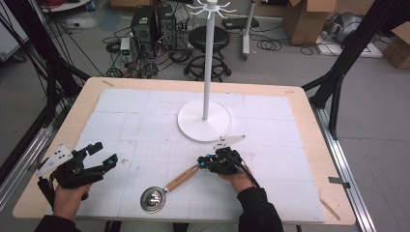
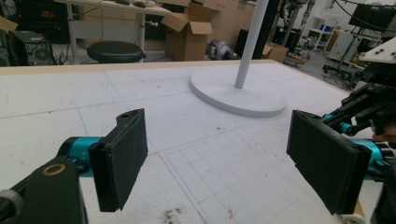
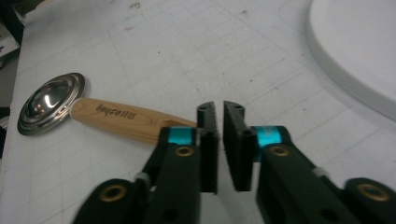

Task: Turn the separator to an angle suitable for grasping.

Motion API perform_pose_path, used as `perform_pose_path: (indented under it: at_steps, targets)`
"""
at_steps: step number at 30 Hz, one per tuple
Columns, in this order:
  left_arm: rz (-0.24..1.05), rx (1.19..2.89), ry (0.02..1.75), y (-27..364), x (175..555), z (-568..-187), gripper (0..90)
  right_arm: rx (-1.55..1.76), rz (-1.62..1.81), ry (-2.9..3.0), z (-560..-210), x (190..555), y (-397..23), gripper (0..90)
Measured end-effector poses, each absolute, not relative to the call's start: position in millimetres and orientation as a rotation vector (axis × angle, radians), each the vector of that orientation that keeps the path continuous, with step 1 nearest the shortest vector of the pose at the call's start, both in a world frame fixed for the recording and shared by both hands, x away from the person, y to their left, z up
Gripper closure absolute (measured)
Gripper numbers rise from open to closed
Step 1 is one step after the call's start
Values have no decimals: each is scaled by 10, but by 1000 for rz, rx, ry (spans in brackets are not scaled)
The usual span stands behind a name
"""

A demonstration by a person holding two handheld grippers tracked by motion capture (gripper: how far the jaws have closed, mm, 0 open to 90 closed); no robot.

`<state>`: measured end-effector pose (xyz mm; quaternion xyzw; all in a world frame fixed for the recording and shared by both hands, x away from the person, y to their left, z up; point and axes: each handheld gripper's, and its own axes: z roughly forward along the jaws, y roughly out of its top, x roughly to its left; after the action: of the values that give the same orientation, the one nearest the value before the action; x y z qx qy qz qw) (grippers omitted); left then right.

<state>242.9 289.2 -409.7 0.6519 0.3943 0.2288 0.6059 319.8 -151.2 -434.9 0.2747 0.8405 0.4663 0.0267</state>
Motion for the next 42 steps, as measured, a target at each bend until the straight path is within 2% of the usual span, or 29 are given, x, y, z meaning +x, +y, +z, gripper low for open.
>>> perform_pose_path:
  at_steps: [2, 4, 6, 8, 10, 18, 23, 42]
  targets:
    - [529, 1513, 911, 2879, 2427, -4093, 207, 866, 1472, 2533, -4263, 3158, -1605, 685]
    - [526, 1524, 911, 2864, 2429, -4083, 207, 906, 1525, 2433, -4167, 3107, -1721, 499]
    - [520, 1529, 906, 2843, 2427, -4075, 207, 926, 1558, 2335, -4073, 3036, -1854, 365]
    - [514, 1533, 897, 2819, 2419, -4062, 204, 944, 1545, 2244, -3987, 2943, -1996, 261]
    - [516, 1538, 877, 2792, 2410, -4041, 205, 983, 1528, 2158, -3912, 2830, -2167, 206]
    - [478, 1530, 826, 2640, 2424, -3964, 206, 1088, 1395, 1985, -3764, 2321, -2817, 182]
    - [467, 1551, 808, 2588, 2420, -3961, 206, 1130, 1383, 1884, -3886, 2123, -3096, 162]
    - [461, 1566, 814, 2571, 2414, -4015, 207, 1167, 1368, 1792, -3865, 2017, -3252, 162]
